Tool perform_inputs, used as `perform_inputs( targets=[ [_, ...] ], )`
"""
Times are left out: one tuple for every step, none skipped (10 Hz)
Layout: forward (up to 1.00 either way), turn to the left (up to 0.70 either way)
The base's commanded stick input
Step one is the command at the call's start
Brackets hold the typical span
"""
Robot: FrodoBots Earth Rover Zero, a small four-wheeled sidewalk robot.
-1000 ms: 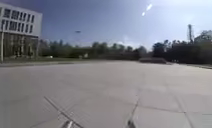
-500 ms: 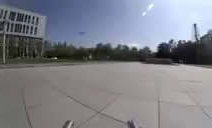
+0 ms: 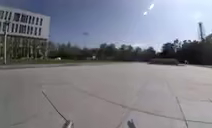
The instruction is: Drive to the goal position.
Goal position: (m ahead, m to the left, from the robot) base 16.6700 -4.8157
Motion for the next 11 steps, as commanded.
perform_inputs(
  targets=[
    [1.0, 0.0],
    [1.0, -0.03],
    [1.0, -0.3],
    [1.0, -0.4],
    [1.0, -0.4],
    [1.0, -0.4],
    [1.0, -0.4],
    [1.0, -0.4],
    [1.0, -0.4],
    [1.0, -0.4],
    [1.0, -0.4]
  ],
)
